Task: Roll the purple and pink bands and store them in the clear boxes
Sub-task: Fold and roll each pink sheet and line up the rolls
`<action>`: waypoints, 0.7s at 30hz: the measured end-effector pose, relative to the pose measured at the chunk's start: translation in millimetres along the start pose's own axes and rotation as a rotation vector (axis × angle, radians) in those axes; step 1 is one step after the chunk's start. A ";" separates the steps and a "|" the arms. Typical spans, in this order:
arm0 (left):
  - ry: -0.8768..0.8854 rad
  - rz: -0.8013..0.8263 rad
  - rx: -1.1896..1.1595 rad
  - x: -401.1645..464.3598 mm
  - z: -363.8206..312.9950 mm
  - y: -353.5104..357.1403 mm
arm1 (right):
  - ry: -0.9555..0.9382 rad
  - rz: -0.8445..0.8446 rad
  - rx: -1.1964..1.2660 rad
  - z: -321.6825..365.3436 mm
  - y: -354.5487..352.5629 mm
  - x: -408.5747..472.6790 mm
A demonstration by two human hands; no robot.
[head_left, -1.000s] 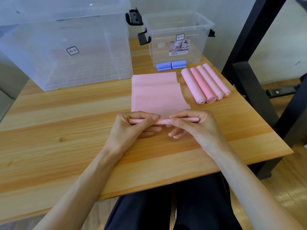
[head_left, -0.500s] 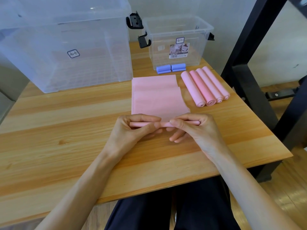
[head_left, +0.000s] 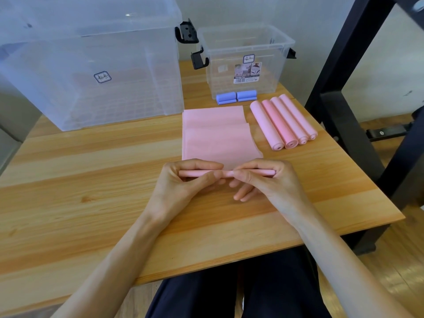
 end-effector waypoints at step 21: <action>-0.008 0.000 0.022 0.3 -1.1 -1.0 | 0.038 -0.049 0.013 -2.2 -4.3 -1.5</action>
Point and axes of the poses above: each hand's wrist, its own x-axis towards the middle knuckle, its own y-axis out of the palm, z = x × y, the point moved 8 cm from there along x, towards the middle knuckle, and after that the axes turned 14 degrees about -x, right-handed, at the moved point
